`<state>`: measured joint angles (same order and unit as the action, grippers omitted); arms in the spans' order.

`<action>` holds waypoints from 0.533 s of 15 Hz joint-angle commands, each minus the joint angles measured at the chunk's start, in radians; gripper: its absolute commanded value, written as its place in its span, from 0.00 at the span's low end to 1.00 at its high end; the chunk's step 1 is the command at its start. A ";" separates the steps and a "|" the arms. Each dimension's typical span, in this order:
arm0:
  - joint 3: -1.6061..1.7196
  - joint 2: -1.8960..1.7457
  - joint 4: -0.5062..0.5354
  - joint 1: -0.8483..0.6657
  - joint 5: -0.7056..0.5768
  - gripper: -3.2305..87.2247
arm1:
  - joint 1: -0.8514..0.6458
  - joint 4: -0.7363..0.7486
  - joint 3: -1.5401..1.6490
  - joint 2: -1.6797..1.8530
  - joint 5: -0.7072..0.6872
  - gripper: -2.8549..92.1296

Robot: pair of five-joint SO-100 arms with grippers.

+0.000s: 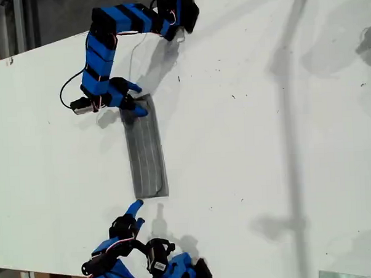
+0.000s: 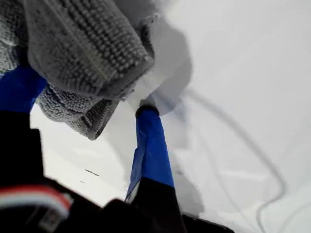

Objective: Grasp corners of a square towel and fold twice.

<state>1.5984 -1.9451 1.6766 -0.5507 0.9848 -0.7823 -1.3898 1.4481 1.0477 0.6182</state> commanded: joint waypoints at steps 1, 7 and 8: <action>0.031 -0.061 -0.026 0.018 0.025 0.30 | -0.018 0.025 0.000 -0.023 0.029 0.03; 0.584 -0.541 -0.258 0.091 0.216 0.30 | -0.164 0.153 0.612 0.655 0.192 0.03; 0.778 -0.795 -0.285 0.104 0.284 0.30 | -0.150 0.141 0.673 0.769 0.218 0.03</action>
<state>2.1552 -2.4206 1.4419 -0.4709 1.1934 -0.9357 -1.2471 2.0678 1.6245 0.8084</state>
